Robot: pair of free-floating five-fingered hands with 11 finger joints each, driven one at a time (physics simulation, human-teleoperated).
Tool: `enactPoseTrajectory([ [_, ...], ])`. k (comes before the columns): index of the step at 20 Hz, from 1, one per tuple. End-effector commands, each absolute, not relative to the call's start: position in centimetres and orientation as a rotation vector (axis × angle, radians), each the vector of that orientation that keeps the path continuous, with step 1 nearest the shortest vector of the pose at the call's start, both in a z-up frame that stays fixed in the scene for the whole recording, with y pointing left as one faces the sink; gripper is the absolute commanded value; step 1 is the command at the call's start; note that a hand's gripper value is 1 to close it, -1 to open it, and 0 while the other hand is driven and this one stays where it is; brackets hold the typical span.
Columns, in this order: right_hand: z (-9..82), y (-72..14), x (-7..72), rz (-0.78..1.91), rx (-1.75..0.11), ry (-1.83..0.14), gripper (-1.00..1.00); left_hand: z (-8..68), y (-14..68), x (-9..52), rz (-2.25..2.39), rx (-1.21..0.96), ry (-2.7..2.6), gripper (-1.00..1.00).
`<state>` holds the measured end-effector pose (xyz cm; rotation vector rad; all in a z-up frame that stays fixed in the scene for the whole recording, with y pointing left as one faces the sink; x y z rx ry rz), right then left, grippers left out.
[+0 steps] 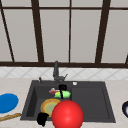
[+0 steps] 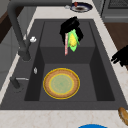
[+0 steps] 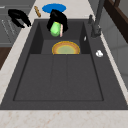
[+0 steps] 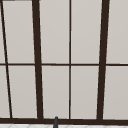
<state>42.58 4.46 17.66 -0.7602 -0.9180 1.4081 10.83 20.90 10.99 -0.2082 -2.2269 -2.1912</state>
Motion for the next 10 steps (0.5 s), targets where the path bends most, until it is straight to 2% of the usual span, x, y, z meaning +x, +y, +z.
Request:
enactPoseTrajectory([
  [1,19.7,2.7,41.3,1.392,-0.769,-0.907,1.0,11.0,20.9,10.8,-2.191,-0.208,-2.227,0.0],
  [10,22.3,-1.7,38.1,1.395,-0.761,-0.92,1.0,11.0,20.9,10.8,-2.191,-0.208,-2.227,0.0],
])
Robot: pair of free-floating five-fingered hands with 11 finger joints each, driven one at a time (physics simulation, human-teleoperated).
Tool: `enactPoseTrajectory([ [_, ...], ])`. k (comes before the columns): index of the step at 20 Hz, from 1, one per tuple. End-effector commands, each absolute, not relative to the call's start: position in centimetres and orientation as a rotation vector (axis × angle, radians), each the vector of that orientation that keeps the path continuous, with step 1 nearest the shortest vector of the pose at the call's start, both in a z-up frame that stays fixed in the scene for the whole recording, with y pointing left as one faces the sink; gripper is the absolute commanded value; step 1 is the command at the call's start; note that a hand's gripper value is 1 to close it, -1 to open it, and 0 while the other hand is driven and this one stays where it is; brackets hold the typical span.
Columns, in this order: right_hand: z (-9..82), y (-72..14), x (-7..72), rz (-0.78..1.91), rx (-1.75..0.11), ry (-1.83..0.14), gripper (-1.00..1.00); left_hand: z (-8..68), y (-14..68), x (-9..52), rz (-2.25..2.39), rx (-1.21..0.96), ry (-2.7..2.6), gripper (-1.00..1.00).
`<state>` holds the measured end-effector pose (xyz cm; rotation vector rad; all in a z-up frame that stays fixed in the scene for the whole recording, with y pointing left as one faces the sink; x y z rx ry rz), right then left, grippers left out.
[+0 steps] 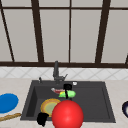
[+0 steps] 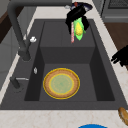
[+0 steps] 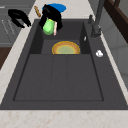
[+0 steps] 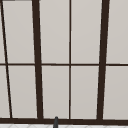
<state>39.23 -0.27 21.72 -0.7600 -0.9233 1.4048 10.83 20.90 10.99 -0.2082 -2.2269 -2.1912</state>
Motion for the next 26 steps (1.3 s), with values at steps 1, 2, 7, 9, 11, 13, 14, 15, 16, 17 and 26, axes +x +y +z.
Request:
enactPoseTrajectory([
  [1,22.5,-2.2,37.8,1.391,-0.758,-0.921,1.0,11.0,20.9,10.8,-2.191,-0.208,-2.227,0.0],
  [2,22.7,-2.6,37.6,1.391,-0.752,-0.92,1.0,11.0,20.9,10.8,-2.191,-0.208,-2.227,0.0],
  [7,23.8,-5.4,36.1,1.387,-0.754,-0.925,1.0,11.0,20.9,10.8,-2.191,-0.208,-2.227,0.0],
  [9,24.1,-6.6,35.7,1.39,-0.751,-0.925,1.0,11.0,20.9,10.8,-2.191,-0.208,-2.227,0.0],
  [11,24.5,-7.8,35.4,1.396,-0.747,-0.929,1.0,11.0,20.9,10.8,-2.191,-0.208,-2.227,0.0],
  [13,24.9,-9.2,35.0,1.396,-0.742,-0.932,1.0,11.0,20.9,10.8,-2.191,-0.208,-2.227,0.0],
  [14,25.1,-9.9,34.8,1.395,-0.74,-0.933,1.0,11.0,20.9,10.8,-2.191,-0.208,-2.227,0.0],
  [15,25.2,-10.6,34.5,1.392,-0.738,-0.934,1.0,11.0,20.9,10.8,-2.191,-0.208,-2.227,0.0],
  [16,25.4,-11.2,34.2,1.388,-0.738,-0.933,1.0,11.0,20.9,10.8,-2.191,-0.208,-2.227,0.0],
  [17,25.6,-12.0,33.9,1.386,-0.738,-0.934,1.0,11.0,20.9,10.8,-2.191,-0.208,-2.227,0.0],
  [26,26.2,-18.6,32.2,1.386,-0.728,-0.943,1.0,11.0,20.9,10.8,-2.191,-0.208,-2.227,0.0],
])
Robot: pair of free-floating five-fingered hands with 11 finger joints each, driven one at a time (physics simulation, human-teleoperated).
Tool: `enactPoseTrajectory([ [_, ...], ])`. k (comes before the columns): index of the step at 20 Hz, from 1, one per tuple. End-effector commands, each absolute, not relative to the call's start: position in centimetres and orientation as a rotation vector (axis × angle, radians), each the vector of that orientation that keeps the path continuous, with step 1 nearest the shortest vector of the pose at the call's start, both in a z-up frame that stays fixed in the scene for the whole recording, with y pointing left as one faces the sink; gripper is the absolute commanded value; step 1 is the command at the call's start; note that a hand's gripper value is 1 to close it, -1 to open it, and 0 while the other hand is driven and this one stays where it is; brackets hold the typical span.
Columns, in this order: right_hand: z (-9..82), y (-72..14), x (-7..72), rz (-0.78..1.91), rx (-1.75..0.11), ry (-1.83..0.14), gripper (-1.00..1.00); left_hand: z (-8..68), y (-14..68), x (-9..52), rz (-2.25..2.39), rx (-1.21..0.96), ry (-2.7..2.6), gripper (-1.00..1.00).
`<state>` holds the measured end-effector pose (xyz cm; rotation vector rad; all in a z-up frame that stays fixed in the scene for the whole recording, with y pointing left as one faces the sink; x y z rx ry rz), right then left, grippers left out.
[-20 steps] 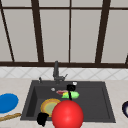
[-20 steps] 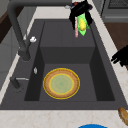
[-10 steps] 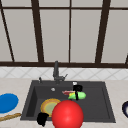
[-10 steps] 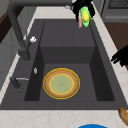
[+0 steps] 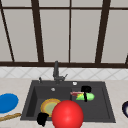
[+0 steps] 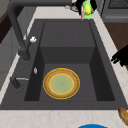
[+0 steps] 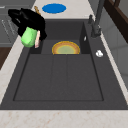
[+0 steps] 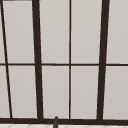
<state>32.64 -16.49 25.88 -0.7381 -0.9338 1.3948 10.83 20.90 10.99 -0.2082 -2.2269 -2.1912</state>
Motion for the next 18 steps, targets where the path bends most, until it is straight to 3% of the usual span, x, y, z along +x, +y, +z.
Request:
enactPoseTrajectory([
  [1,26.2,-19.4,32.1,1.386,-0.726,-0.944,1.0,11.0,20.9,10.8,-2.191,-0.208,-2.227,0.0],
  [18,26.7,-32.1,29.5,1.376,-0.729,-0.935,1.0,11.0,20.9,10.8,-2.191,-0.208,-2.227,0.0],
])
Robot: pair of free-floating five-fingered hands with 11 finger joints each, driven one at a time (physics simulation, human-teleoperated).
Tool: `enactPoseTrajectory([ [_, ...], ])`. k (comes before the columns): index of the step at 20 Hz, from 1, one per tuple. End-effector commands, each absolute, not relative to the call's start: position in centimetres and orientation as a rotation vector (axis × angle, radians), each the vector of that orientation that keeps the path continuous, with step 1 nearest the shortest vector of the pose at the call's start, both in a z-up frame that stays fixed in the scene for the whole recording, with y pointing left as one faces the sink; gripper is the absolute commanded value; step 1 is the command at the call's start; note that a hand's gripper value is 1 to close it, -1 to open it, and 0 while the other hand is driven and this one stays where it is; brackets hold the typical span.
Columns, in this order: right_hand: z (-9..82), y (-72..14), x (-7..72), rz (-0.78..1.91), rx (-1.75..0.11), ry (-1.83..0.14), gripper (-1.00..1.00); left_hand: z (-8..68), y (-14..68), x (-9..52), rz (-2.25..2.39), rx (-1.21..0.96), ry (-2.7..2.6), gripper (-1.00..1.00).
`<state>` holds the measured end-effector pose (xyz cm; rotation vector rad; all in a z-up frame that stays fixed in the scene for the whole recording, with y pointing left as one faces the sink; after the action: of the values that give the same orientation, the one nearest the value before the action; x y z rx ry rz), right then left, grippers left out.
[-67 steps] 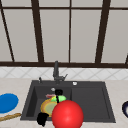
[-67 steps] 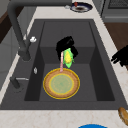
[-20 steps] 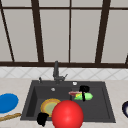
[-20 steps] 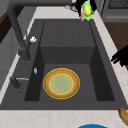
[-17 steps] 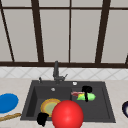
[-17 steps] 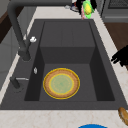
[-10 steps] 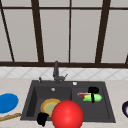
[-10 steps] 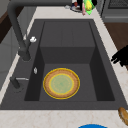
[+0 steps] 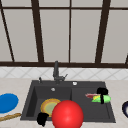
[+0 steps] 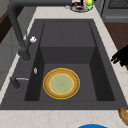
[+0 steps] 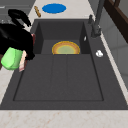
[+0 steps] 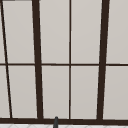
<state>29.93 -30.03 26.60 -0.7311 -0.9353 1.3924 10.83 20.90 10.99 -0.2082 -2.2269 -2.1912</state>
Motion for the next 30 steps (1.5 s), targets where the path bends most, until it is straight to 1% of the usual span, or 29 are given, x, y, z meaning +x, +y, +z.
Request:
enactPoseTrajectory([
  [1,26.7,-32.8,29.4,1.377,-0.732,-0.933,1.0,11.0,20.9,10.8,-2.191,-0.208,-2.227,0.0],
  [20,25.3,-48.1,28.3,1.372,-0.733,-0.966,1.0,11.0,20.9,10.8,-2.191,-0.208,-2.227,0.0],
  [25,23.2,-52.1,28.3,1.378,-0.699,-0.948,1.0,11.0,20.9,10.8,-2.191,-0.208,-2.227,0.0],
  [30,21.0,-56.2,28.3,1.381,-0.708,-0.945,1.0,11.0,20.9,10.8,-2.191,-0.208,-2.227,0.0],
])
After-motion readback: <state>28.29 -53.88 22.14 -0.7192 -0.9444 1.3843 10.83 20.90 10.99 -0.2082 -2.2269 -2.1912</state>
